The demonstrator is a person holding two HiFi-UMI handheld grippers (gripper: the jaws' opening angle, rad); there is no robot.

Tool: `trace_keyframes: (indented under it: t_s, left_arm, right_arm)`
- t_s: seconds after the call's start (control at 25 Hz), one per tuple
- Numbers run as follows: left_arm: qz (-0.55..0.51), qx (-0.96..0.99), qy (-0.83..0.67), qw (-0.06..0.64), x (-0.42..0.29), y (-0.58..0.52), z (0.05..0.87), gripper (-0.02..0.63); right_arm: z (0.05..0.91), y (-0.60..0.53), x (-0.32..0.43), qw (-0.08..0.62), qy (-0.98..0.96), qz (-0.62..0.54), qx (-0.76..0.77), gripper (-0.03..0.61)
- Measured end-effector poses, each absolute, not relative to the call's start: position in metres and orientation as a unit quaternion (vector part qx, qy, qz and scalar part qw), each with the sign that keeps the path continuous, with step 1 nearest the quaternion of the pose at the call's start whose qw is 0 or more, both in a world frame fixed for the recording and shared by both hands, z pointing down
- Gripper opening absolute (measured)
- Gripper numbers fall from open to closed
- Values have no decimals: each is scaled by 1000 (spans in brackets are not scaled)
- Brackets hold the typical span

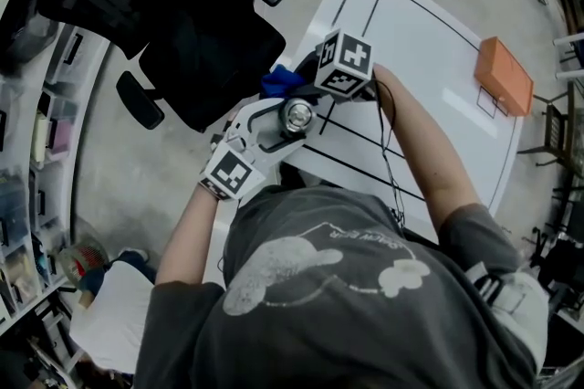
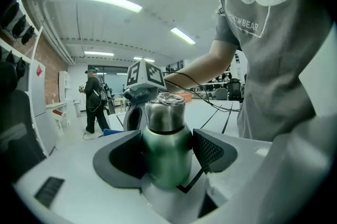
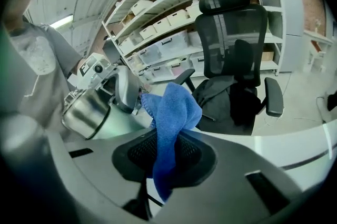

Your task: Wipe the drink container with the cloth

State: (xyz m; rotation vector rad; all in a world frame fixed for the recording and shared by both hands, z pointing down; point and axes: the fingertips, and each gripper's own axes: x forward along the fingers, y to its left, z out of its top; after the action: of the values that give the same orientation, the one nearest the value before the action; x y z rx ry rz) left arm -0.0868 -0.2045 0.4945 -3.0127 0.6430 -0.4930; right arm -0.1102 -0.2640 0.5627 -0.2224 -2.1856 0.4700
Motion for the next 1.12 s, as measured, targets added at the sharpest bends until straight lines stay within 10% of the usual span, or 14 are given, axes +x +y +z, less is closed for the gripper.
trace_keyframes:
  t_s: [1.12]
  left_arm:
    - [-49, -906, 419, -34, -83, -122, 429, 317]
  right_arm:
    - [507, -204, -5, 313, -917, 119, 219, 57]
